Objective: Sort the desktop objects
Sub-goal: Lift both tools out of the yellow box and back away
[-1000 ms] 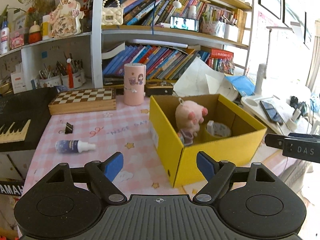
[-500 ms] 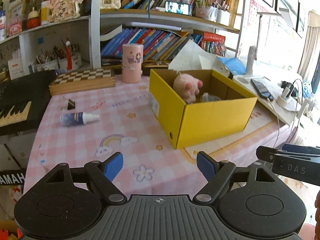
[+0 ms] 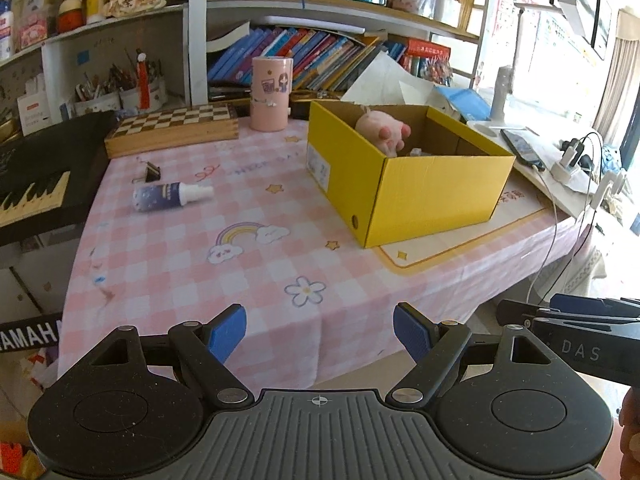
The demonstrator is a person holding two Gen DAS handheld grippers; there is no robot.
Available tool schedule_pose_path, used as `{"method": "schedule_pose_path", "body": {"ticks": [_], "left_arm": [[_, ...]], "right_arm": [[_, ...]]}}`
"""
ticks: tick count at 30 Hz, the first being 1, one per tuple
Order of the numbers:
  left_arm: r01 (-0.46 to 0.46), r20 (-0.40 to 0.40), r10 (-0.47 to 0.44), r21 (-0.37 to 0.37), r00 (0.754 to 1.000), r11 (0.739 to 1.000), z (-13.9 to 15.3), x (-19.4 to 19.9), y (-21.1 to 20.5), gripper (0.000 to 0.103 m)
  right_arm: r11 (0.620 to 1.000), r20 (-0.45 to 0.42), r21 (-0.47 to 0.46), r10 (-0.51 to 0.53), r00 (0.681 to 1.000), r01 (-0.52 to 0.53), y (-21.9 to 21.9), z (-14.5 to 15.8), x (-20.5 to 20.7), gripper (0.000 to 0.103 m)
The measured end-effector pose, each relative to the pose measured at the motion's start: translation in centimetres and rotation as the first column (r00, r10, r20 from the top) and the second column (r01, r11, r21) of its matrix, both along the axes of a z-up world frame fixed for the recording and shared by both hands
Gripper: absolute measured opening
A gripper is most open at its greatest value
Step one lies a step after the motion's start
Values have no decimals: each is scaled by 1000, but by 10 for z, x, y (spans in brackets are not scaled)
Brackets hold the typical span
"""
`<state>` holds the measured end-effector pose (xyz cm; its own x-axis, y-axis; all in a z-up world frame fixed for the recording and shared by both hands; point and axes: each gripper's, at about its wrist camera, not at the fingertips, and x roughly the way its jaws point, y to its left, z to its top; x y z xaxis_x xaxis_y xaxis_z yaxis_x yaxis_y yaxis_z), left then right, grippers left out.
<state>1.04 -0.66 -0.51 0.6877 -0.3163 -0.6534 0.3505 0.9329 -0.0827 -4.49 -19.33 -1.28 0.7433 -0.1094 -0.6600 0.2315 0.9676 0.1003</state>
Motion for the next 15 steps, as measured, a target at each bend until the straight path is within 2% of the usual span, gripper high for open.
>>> {"method": "schedule_pose_path", "body": {"ticks": [7, 15], "left_arm": [[-30, -12, 30, -1, 999, 1000, -2, -2, 18, 83], [-100, -19, 100, -12, 995, 995, -4, -4, 47, 83]], "right_arm": [[1000, -16, 5, 28, 999, -28, 17, -3, 2, 61], [992, -39, -2, 124, 991, -125, 47, -3, 11, 61]]}}
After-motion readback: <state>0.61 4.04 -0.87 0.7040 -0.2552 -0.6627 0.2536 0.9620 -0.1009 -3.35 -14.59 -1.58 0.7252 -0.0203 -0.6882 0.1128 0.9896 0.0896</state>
